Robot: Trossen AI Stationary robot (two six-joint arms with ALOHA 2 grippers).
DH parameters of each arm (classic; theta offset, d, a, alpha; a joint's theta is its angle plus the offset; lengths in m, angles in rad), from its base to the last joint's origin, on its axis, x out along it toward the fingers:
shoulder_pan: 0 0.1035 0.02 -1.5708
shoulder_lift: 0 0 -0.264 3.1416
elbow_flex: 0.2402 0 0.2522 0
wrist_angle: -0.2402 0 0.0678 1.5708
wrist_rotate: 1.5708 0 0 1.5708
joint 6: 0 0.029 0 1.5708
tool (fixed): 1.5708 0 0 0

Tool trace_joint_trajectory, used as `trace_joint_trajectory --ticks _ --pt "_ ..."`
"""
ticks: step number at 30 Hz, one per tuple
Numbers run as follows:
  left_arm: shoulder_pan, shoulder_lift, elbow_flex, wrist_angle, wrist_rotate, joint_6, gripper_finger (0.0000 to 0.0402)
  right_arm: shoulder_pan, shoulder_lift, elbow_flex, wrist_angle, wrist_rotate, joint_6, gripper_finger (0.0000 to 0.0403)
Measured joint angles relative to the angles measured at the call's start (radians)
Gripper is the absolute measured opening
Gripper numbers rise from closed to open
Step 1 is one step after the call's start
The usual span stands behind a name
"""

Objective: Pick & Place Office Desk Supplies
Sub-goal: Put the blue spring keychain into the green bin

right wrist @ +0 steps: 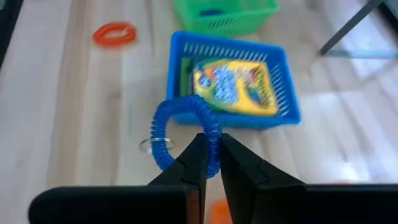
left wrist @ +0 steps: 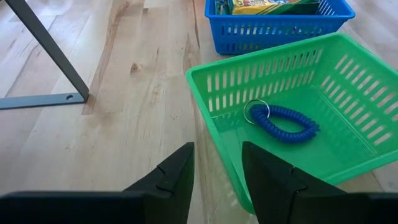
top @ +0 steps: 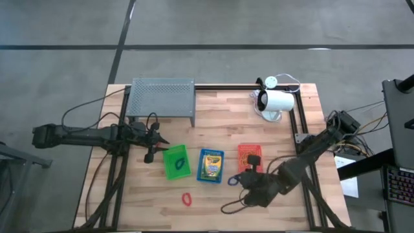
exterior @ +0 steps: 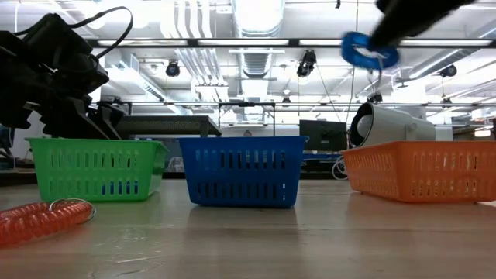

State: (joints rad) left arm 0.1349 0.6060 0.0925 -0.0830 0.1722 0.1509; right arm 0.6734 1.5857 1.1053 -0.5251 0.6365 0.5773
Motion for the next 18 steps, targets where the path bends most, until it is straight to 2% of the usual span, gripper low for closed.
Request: trace_joint_trajectory --ticks 13,16,18 --pt "0.0 0.0 0.0 0.0 0.0 0.0 0.0139 -0.185 -0.029 0.0 0.269 -0.012 -0.462 0.0031" --pt "0.0 0.0 0.0 0.0 0.0 0.0 0.0139 -0.238 -0.028 -0.001 0.343 -0.086 -0.526 0.0031" --pt "0.0 0.0 0.0 0.0 0.0 0.0 0.0139 -0.274 -0.027 -0.006 0.402 -0.198 -0.596 0.0031"
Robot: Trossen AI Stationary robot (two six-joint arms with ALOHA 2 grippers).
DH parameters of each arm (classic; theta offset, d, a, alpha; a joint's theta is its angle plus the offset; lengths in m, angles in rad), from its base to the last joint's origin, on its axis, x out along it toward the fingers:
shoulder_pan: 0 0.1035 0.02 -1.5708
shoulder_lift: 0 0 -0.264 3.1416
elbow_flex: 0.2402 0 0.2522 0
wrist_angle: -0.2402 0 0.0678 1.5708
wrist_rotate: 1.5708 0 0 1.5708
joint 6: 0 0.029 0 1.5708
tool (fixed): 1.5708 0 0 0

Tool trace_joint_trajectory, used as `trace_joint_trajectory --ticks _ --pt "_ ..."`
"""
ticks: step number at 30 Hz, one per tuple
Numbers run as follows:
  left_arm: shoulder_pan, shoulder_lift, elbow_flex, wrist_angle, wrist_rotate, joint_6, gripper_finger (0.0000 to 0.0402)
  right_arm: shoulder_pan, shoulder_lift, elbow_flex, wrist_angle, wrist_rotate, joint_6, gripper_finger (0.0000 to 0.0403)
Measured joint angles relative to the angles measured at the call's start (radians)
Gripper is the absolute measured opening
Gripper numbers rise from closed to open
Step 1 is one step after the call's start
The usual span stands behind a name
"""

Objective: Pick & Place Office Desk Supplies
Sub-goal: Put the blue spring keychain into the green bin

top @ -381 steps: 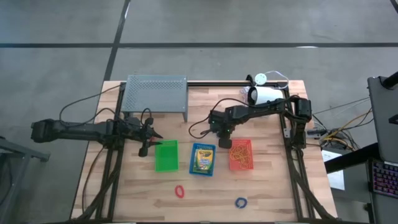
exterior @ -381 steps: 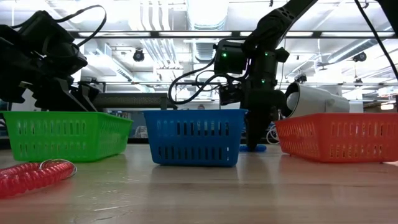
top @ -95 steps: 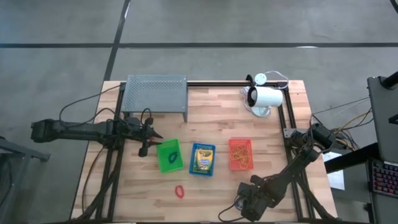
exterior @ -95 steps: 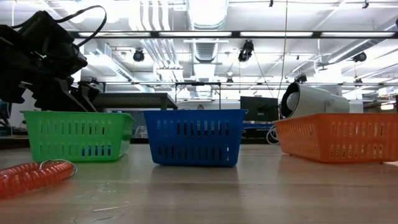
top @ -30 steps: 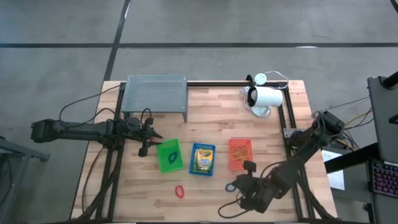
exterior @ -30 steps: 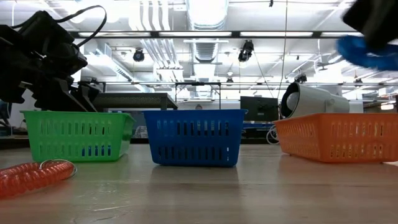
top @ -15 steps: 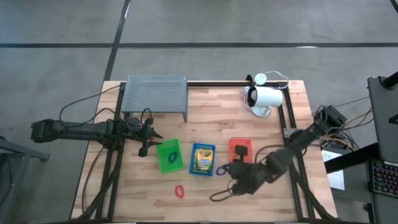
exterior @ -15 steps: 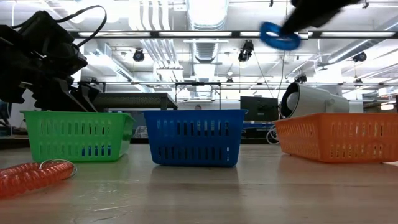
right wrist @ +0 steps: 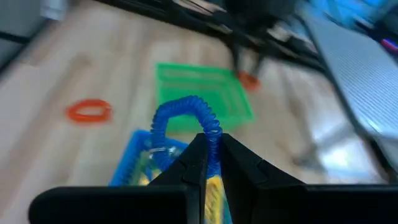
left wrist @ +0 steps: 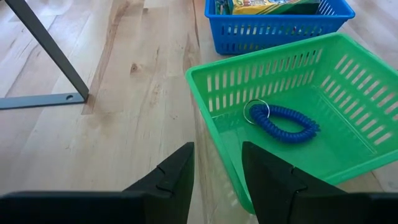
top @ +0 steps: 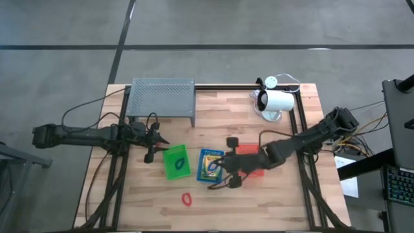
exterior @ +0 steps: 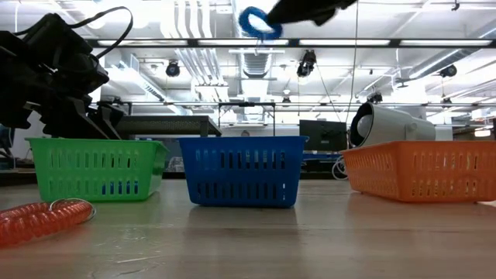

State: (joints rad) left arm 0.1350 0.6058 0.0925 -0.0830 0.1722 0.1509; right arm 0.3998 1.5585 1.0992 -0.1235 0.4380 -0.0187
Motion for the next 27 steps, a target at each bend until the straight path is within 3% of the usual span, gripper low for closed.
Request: trace_joint_trajectory --ticks 4,13,22,27 --pt "0.0 0.0 0.0 0.0 0.0 0.0 0.0139 -0.061 0.002 -0.018 0.104 -0.202 -0.137 0.0031" --pt "0.0 0.0 0.0 0.0 0.0 0.0 0.0139 -0.175 0.043 -0.021 0.204 -0.39 -0.249 0.0031" --pt "0.0 0.0 0.0 0.0 0.0 0.0 0.0139 -0.24 0.141 -0.021 0.341 -0.439 -0.375 0.0031" --pt "0.0 0.0 0.0 0.0 0.0 0.0 0.0139 -0.265 0.212 -0.009 0.45 -0.459 -0.368 0.0031"
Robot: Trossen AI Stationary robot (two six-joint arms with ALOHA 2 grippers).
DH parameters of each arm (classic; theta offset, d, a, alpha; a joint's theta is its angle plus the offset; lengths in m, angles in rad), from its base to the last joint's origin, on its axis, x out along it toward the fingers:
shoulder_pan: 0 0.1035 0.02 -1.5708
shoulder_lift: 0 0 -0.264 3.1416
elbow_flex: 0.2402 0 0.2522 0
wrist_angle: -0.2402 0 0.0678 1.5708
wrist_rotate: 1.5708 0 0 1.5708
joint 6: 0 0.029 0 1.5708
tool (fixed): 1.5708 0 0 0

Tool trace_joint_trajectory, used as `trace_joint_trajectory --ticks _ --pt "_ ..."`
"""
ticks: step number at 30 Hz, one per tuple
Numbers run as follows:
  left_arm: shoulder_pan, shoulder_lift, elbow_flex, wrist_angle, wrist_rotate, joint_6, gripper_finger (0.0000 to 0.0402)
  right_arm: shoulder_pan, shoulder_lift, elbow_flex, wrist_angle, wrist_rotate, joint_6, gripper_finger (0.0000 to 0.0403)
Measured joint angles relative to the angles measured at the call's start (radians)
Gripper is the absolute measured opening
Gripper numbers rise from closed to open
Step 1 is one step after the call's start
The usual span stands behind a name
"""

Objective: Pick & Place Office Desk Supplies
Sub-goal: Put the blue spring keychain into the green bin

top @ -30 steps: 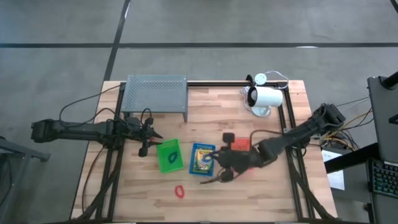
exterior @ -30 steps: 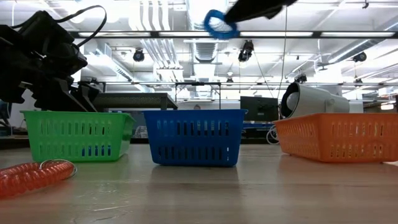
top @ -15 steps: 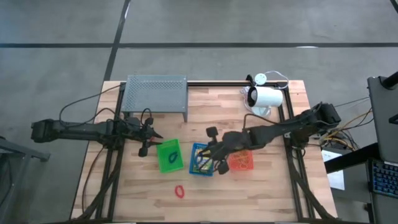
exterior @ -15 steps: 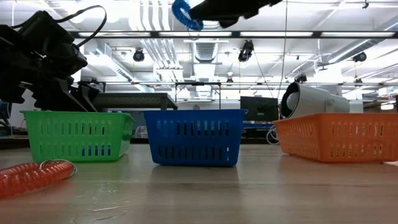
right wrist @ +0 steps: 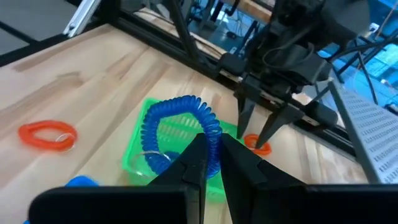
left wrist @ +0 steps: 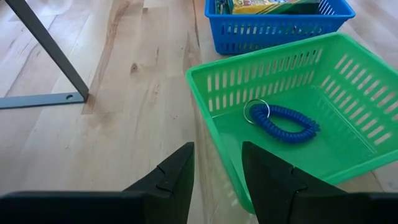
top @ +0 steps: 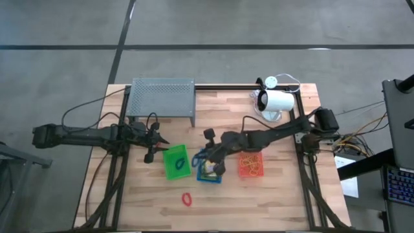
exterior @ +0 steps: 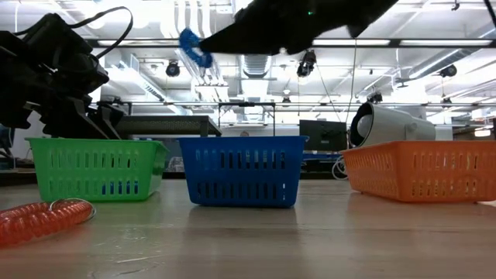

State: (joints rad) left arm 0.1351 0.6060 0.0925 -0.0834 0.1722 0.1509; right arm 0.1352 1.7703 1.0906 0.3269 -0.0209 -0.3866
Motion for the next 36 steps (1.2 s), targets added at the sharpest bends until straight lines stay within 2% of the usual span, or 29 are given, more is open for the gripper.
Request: trace_joint_trajectory --ticks 4,17,25,36 --pt "0.0 0.0 0.0 0.0 0.0 0.0 0.0139 -0.014 0.065 0.055 0.007 -0.037 0.004 0.0031" --pt "0.0 0.0 0.0 0.0 0.0 0.0 0.0138 -0.026 0.316 0.325 -0.067 -0.041 -0.008 0.0031" --pt "0.0 0.0 0.0 -0.004 0.0 0.0 0.0139 -0.035 0.459 0.564 -0.337 -0.029 -0.008 0.0031" --pt "0.0 0.0 0.0 -0.022 0.0 0.0 0.0138 -0.04 0.596 0.789 -0.658 -0.029 0.013 0.0031"
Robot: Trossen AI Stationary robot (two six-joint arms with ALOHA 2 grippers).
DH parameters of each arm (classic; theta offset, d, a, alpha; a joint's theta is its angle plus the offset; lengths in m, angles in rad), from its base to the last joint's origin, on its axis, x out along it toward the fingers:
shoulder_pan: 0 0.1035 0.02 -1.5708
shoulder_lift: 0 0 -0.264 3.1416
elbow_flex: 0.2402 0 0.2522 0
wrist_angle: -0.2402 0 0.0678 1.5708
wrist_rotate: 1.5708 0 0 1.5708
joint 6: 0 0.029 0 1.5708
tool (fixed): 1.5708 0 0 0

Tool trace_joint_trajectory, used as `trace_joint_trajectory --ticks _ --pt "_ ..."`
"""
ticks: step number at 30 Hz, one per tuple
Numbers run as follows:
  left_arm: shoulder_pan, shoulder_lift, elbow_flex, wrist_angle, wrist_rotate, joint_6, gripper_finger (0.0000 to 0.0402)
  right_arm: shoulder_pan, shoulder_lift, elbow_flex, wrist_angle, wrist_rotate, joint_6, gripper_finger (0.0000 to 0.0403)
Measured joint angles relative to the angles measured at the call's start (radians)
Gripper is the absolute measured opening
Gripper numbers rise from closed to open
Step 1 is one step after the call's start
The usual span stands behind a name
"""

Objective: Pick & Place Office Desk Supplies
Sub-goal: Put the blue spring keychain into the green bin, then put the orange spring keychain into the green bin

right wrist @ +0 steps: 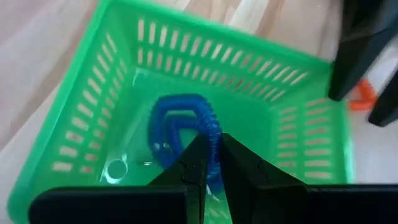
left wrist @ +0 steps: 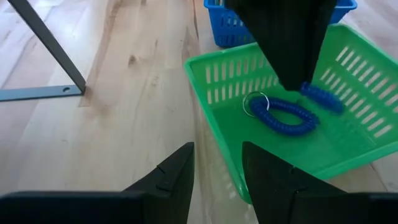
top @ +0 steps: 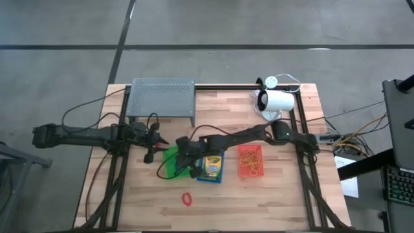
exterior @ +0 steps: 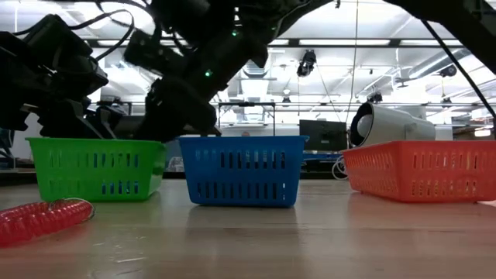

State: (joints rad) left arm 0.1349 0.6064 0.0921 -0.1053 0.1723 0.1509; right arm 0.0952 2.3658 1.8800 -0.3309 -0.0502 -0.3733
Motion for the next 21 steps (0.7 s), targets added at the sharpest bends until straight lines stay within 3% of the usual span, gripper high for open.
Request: trace_joint_trajectory --ticks 7,21 --pt "0.0 -0.001 0.0 -0.004 0.0 0.0 0.0139 -0.003 0.024 0.079 -0.055 0.0 0.017 0.0036" --pt "0.0 -0.001 0.0 -0.004 0.0 0.0 0.0138 -0.002 0.021 0.044 -0.03 -0.001 0.033 0.0092"
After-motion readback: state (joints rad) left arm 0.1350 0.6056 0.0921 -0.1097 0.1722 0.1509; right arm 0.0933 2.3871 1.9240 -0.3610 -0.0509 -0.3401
